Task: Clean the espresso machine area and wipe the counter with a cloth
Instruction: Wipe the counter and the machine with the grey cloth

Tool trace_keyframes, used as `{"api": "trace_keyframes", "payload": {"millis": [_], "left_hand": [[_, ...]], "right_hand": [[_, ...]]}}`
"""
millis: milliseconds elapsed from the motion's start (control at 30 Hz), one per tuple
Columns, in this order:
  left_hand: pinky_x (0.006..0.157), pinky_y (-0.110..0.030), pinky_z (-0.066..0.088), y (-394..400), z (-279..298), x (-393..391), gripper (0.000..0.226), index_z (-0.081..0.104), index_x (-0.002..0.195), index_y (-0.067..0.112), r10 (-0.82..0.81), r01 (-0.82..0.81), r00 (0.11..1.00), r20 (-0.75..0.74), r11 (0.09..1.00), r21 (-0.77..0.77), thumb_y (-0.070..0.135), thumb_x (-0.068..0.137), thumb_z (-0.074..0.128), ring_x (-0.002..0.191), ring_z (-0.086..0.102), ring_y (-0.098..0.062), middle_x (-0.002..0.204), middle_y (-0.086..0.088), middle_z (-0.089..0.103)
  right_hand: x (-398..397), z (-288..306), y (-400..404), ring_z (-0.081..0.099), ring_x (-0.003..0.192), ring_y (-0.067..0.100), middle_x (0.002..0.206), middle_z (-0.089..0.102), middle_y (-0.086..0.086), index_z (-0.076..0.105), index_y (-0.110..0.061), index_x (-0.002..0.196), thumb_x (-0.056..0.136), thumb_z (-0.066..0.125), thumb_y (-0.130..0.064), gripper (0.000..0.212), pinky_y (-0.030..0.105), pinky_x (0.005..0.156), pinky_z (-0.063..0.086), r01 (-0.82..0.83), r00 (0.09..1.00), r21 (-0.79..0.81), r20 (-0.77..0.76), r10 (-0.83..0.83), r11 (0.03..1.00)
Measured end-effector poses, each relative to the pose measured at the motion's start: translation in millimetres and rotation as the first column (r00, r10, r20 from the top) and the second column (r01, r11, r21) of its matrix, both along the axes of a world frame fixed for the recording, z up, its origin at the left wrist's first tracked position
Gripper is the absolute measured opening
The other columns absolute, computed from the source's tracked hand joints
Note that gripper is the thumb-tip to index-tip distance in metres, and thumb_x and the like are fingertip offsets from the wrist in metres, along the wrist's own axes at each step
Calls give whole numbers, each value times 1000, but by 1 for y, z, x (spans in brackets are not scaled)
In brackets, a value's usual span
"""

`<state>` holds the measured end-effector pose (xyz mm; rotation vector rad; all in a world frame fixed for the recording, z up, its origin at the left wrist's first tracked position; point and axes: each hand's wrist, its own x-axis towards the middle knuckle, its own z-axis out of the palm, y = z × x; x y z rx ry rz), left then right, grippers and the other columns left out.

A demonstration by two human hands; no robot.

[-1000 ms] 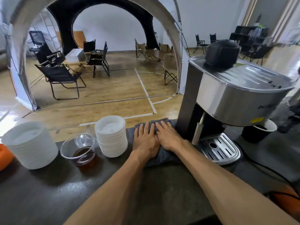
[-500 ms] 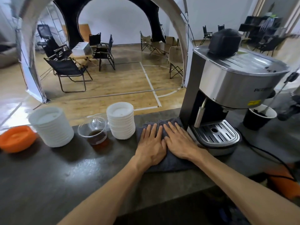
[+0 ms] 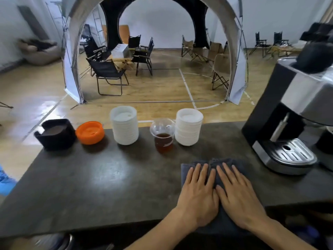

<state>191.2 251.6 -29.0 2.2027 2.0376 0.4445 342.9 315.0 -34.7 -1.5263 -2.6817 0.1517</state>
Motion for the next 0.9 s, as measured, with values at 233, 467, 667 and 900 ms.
{"api": "trace_keyframes", "payload": {"millis": [233, 467, 667, 900], "left_hand": [[121, -46, 5, -68, 1, -71, 57, 31, 150, 12, 13, -15, 999, 31, 998, 60, 35, 99, 24, 146, 24, -30, 156, -12, 32], [91, -35, 41, -111, 20, -153, 32, 50, 116, 25, 57, -85, 991, 121, 968, 238, 20, 84, 47, 98, 45, -17, 108, 3, 49], [120, -45, -1, -87, 16, -212, 54, 24, 153, 23, 146, -147, 989, -12, 989, -20, 37, 102, 29, 150, 8, -26, 163, -7, 15], [119, -39, -9, -116, -7, -231, 60, 15, 156, 21, 211, -211, 977, -5, 977, 30, 42, 100, 17, 151, -1, -26, 164, -10, 7]], "right_hand": [[-78, 4, -67, 24, 149, 20, 162, 26, -1, 27, -20, 155, 94, 9, -52, 71, 42, 118, 28, -31, 999, 55, -2, 32, 998], [-160, 15, -114, 45, 129, 10, 139, 55, -8, 49, -28, 141, 96, 47, -30, 45, 41, 110, 41, -71, 891, 53, -445, 87, 996], [-213, 14, -108, -3, 153, 19, 167, 1, -2, 5, -27, 159, 99, 19, -57, 68, 42, 124, 0, 38, 994, -81, -95, -45, 996], [-234, 7, -123, -13, 151, 15, 167, -8, -1, -4, -26, 159, 94, 8, -62, 74, 35, 121, -7, -33, 999, -58, -24, 32, 998]]}}
